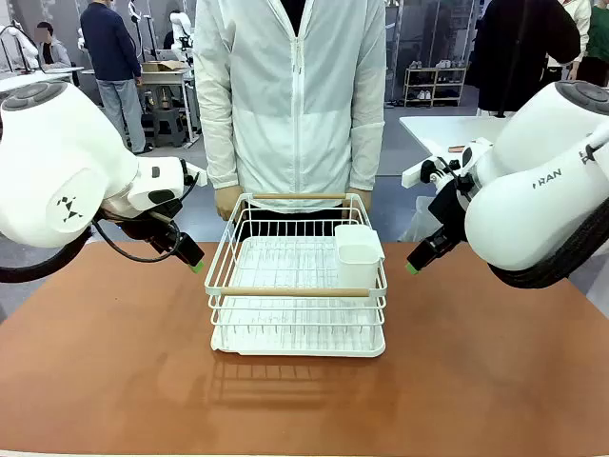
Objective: Clean the table.
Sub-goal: Pick up the Lint Roller when the human hands it over.
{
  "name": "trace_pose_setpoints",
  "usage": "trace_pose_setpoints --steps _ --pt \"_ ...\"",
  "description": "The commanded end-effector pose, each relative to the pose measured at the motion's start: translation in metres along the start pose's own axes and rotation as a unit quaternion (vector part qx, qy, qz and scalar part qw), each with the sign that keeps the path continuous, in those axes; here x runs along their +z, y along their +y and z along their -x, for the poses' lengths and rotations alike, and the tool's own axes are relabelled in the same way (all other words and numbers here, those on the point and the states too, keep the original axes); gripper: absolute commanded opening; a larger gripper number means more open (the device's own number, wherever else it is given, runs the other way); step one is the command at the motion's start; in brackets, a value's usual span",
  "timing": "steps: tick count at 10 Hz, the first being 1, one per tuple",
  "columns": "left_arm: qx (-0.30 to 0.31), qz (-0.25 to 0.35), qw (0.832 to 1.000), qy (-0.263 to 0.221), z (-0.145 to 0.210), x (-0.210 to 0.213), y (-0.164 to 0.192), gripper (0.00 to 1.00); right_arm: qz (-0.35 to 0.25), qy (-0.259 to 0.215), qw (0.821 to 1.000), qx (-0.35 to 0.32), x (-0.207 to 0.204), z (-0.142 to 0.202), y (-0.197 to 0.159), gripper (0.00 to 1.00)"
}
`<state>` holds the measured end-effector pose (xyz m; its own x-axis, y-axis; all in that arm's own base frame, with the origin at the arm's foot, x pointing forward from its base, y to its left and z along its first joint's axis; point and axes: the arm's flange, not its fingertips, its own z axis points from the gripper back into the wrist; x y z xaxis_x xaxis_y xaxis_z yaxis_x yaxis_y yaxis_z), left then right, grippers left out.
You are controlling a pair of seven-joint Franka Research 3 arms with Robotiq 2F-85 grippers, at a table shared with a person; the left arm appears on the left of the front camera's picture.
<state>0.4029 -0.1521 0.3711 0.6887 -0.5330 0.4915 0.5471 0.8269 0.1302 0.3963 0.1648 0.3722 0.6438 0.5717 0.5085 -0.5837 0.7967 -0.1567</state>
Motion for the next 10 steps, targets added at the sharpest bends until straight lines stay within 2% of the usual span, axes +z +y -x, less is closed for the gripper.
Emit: trace_pose_setpoints --steps 1,10 --pt "0.0 0.0 1.0 -0.002 -0.0009 0.0006 0.0001 1.0 0.0 0.0 1.0 0.0 0.0 0.0 0.0 1.0" --pt "0.0 0.0 1.0 -0.002 -0.0009 0.0006 0.0001 1.0 0.0 0.0 1.0 0.0 0.0 0.0 0.0 1.0"
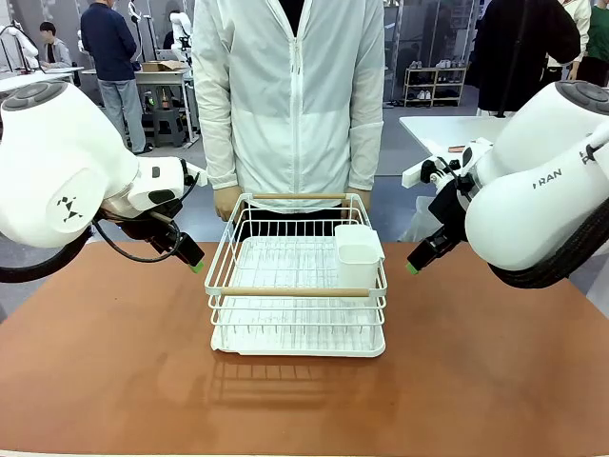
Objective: Clean the table.
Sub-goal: Pick up the Lint Roller when the human hands it over.
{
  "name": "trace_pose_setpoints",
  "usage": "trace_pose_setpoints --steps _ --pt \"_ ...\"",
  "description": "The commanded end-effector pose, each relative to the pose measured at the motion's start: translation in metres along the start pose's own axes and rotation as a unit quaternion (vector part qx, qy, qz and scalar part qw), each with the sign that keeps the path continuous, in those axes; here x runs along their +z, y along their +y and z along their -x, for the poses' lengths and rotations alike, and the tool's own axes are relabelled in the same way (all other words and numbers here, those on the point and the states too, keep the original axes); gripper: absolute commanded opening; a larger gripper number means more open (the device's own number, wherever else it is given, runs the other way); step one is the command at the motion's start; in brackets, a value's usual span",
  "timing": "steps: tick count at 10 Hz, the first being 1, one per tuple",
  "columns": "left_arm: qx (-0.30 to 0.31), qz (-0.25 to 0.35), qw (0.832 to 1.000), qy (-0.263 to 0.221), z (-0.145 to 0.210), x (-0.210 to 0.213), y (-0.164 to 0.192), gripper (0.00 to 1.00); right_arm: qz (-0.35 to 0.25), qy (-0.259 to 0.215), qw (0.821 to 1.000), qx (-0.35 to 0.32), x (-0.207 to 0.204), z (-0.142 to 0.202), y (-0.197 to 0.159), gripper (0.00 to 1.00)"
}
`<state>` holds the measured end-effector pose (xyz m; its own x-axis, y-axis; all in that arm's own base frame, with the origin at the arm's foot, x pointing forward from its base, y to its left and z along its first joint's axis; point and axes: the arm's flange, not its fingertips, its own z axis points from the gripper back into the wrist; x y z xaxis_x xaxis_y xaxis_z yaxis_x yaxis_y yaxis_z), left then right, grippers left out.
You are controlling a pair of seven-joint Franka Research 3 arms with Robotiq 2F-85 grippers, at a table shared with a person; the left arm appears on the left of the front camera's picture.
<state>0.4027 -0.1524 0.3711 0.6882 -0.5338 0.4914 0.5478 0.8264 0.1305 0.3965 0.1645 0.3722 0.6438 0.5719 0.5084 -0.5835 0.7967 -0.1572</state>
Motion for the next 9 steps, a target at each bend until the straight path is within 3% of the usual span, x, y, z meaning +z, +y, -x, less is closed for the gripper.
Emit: trace_pose_setpoints --steps 1,4,5,6,7,8,9 --pt "0.001 -0.001 1.0 -0.002 -0.001 0.001 0.0 1.0 0.0 0.0 1.0 0.0 0.0 0.0 0.0 1.0" --pt "0.0 0.0 1.0 0.0 0.0 0.0 0.0 1.0 0.0 0.0 1.0 0.0 0.0 0.0 0.0 1.0" --pt "0.004 -0.005 1.0 0.02 -0.012 0.018 0.006 1.0 0.022 0.002 1.0 0.001 0.024 -0.011 -0.007 1.0" --pt "0.033 0.048 0.998 0.029 -0.029 0.045 0.016 1.0 -0.016 -0.003 0.999 -0.032 0.051 -0.023 -0.021 1.0" --pt "0.098 0.133 0.985 0.055 -0.042 0.068 0.038 1.0 -0.093 0.009 0.993 -0.074 0.072 -0.032 -0.042 1.0" --pt "0.131 0.175 0.975 0.041 -0.044 0.089 0.069 1.0 -0.17 0.029 0.976 -0.132 0.092 -0.029 -0.061 1.0" --pt "0.181 0.304 0.934 0.046 -0.037 0.117 0.102 1.0 -0.233 0.024 0.958 -0.165 0.109 -0.022 -0.084 1.0"
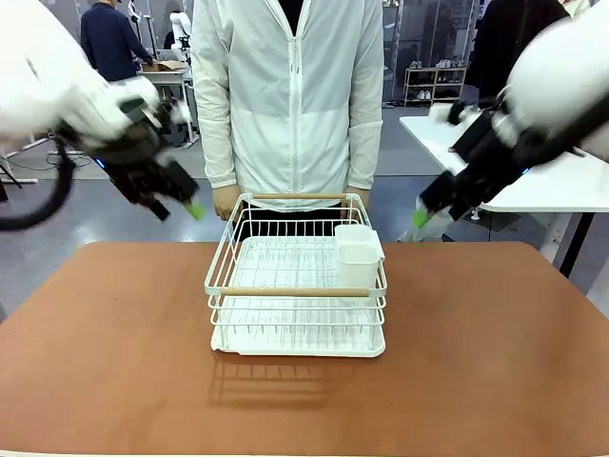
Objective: Clean the table.
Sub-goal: Pick up the Lint Roller when the human hands it over.
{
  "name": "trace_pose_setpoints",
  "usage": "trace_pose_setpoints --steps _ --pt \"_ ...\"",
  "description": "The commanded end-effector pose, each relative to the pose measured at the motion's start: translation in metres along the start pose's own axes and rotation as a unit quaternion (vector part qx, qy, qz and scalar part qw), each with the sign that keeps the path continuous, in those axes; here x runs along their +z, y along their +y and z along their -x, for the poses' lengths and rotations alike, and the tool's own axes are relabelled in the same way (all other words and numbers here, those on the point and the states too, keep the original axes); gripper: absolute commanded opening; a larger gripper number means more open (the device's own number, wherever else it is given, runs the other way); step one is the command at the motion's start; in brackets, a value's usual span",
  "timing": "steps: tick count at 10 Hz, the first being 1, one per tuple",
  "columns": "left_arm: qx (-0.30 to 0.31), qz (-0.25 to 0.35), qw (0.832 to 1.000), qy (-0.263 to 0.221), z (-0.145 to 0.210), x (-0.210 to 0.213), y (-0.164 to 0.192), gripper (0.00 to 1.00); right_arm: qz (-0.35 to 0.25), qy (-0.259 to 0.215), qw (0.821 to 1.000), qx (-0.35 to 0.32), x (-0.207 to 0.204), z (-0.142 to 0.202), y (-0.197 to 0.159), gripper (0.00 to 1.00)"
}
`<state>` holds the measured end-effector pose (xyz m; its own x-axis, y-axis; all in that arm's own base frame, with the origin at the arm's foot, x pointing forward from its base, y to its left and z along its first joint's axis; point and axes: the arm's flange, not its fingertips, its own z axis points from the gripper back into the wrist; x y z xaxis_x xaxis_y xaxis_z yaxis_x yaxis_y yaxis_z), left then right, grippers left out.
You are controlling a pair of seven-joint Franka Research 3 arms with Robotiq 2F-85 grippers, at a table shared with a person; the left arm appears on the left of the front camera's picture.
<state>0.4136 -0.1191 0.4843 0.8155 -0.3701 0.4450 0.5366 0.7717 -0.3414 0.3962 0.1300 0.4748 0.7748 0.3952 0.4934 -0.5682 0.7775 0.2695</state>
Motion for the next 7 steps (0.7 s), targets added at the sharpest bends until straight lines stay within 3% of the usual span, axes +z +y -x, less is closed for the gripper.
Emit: trace_pose_setpoints --steps 1,3,4,5,7 --pt "0.123 0.155 0.98 -0.012 0.005 0.072 0.061 1.0 -0.114 -0.001 0.99 -0.086 0.049 0.009 -0.052 1.0" --pt "0.188 0.238 0.952 -0.032 0.034 0.124 0.107 1.0 -0.203 -0.043 0.966 -0.156 0.087 0.034 -0.095 1.0" --pt "0.199 0.28 0.937 -0.065 0.05 0.143 0.126 1.0 -0.239 -0.055 0.95 -0.191 0.103 0.052 -0.121 1.0" --pt "0.218 0.302 0.922 -0.107 0.078 0.161 0.154 1.0 -0.279 -0.08 0.927 -0.237 0.112 0.069 -0.146 1.0" --pt "0.267 0.308 0.903 -0.135 0.121 0.171 0.183 1.0 -0.293 -0.104 0.905 -0.29 0.124 0.105 -0.183 1.0"
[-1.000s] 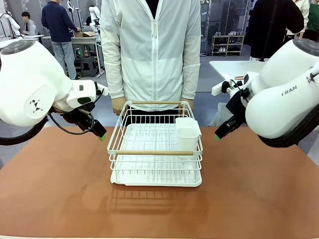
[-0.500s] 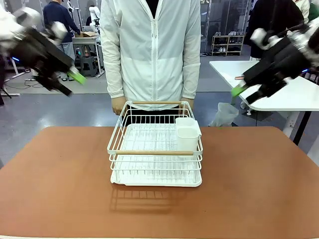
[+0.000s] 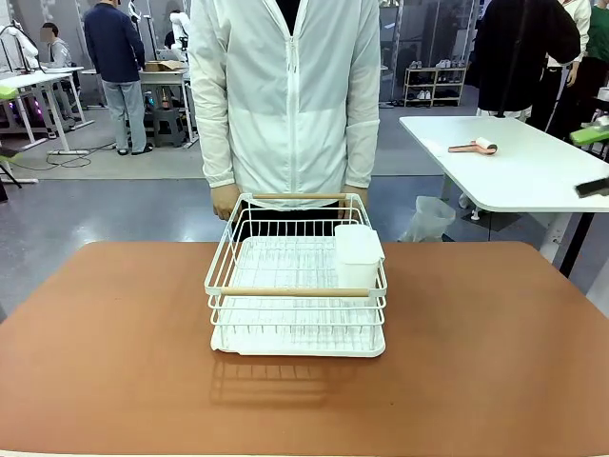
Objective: Clean the table.
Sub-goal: Pick up the Lint Roller when the human hands it over.
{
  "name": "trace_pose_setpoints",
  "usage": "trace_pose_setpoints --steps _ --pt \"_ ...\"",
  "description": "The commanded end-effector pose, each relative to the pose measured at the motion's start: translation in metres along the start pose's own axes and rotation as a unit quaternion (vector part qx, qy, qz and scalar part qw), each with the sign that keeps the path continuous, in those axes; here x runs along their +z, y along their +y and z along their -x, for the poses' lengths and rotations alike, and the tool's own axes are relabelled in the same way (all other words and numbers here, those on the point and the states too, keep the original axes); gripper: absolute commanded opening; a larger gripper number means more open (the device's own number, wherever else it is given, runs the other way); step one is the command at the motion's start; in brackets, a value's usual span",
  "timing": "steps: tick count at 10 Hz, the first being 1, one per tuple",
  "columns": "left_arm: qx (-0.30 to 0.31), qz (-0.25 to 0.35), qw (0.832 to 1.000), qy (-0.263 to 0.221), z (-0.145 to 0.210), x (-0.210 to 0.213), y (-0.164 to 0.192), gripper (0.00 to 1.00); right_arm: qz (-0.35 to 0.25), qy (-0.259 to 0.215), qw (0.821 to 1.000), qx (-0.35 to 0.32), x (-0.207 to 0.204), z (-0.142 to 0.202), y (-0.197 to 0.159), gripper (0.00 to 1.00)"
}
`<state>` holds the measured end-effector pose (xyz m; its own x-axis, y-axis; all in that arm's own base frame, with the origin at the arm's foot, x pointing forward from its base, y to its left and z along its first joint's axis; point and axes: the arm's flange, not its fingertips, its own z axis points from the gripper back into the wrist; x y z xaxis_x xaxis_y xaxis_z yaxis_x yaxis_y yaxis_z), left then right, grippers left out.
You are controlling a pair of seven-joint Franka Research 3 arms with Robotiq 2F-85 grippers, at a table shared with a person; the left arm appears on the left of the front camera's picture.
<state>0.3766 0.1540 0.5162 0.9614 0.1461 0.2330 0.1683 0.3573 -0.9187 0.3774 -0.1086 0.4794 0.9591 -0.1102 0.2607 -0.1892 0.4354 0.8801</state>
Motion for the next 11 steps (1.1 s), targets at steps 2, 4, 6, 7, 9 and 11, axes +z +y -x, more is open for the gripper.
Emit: trace_pose_setpoints --steps 2,4,6,7,9,11 --pt "0.057 0.002 0.997 -0.06 0.007 0.04 0.042 1.0 -0.039 -0.061 0.997 -0.034 0.045 0.007 -0.029 1.0" --pt "0.068 0.007 0.994 -0.085 0.017 0.067 0.063 1.0 -0.049 -0.084 0.994 -0.057 0.073 0.017 -0.046 1.0" --pt "0.08 0.009 0.994 -0.078 0.021 0.069 0.07 1.0 -0.046 -0.092 0.992 -0.066 0.082 0.021 -0.056 1.0" --pt "0.079 0.007 0.994 -0.075 0.019 0.064 0.069 1.0 -0.054 -0.093 0.992 -0.067 0.083 0.02 -0.058 1.0" --pt "0.065 -0.012 0.996 -0.053 0.011 0.048 0.059 1.0 -0.041 -0.093 0.991 -0.083 0.086 0.027 -0.059 1.0" --pt "0.088 -0.006 0.993 -0.072 0.02 0.06 0.071 1.0 -0.041 -0.093 0.991 -0.083 0.086 0.027 -0.059 1.0"
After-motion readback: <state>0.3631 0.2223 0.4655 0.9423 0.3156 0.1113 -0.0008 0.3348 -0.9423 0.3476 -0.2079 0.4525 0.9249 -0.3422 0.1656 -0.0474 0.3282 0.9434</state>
